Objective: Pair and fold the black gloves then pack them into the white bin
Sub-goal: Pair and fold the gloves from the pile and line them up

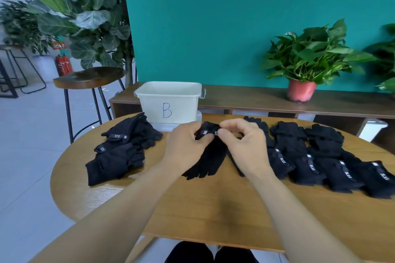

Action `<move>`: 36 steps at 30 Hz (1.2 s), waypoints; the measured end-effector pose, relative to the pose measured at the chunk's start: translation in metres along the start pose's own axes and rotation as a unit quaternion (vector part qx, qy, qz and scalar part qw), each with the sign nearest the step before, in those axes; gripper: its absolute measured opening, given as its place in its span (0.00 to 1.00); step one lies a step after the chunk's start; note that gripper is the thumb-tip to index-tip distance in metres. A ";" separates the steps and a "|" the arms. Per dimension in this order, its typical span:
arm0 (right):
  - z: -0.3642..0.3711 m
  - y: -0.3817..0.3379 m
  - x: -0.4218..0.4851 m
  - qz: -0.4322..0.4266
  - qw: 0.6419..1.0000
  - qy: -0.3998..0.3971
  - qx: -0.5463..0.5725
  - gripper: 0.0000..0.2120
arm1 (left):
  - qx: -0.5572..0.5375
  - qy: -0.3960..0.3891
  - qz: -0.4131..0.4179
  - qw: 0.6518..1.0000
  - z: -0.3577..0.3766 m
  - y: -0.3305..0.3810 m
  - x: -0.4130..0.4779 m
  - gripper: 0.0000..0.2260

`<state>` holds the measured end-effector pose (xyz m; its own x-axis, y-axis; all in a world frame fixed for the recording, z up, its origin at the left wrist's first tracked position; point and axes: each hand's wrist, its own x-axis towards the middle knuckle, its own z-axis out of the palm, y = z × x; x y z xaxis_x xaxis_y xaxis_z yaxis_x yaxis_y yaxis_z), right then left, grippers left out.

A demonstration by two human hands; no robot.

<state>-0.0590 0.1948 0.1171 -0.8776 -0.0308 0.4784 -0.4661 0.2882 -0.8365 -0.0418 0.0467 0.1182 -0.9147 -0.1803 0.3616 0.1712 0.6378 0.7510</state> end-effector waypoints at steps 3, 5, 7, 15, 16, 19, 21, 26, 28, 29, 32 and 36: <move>-0.012 0.013 0.007 0.075 0.997 -0.005 -0.019 0.17 | -0.114 -0.029 -0.041 0.992 -0.006 -0.002 0.000 0.04; -0.018 0.020 0.008 0.143 0.983 -0.111 0.008 0.25 | -0.182 -0.081 -0.080 0.977 -0.012 -0.004 0.001 0.05; -0.023 0.023 0.009 0.178 0.959 -0.206 0.078 0.21 | -0.205 -0.139 -0.097 0.964 -0.015 -0.011 0.003 0.05; -0.019 0.045 0.023 0.175 0.942 -0.277 0.077 0.04 | -0.189 -0.190 -0.082 0.960 -0.020 -0.048 0.013 0.07; -0.016 0.047 0.025 0.176 0.941 -0.279 0.073 0.04 | -0.182 -0.188 -0.079 0.962 -0.019 -0.050 0.016 0.06; -0.005 0.049 0.034 0.160 0.951 -0.256 0.063 0.05 | -0.166 -0.155 -0.067 0.972 -0.014 -0.054 0.026 0.05; 0.002 0.051 0.040 0.128 0.962 -0.234 0.053 0.06 | -0.152 -0.118 -0.047 0.980 -0.011 -0.057 0.032 0.03; 0.012 0.083 0.021 -0.034 0.968 -0.190 -0.160 0.16 | -0.053 -0.111 0.034 0.992 0.002 -0.088 0.013 0.15; 0.013 0.098 -0.009 -0.085 0.952 -0.194 -0.221 0.13 | 0.023 -0.116 0.080 0.990 0.014 -0.115 -0.011 0.17; 0.013 0.107 -0.025 -0.108 0.942 -0.196 -0.252 0.13 | 0.058 -0.116 0.108 0.986 0.021 -0.130 -0.024 0.16; 0.017 0.134 -0.064 -0.150 0.907 -0.202 -0.338 0.17 | 0.154 -0.131 0.187 0.961 0.035 -0.163 -0.058 0.13; 0.012 0.139 -0.078 -0.141 0.914 -0.174 -0.339 0.14 | 0.185 -0.138 0.227 0.946 0.030 -0.161 -0.067 0.18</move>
<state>-0.0565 0.2254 -0.0397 -0.7708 -0.4642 0.4363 -0.6065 0.7443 -0.2796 -0.0197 -0.0214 -0.0439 -0.8469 0.3459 0.4039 0.4769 0.8301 0.2890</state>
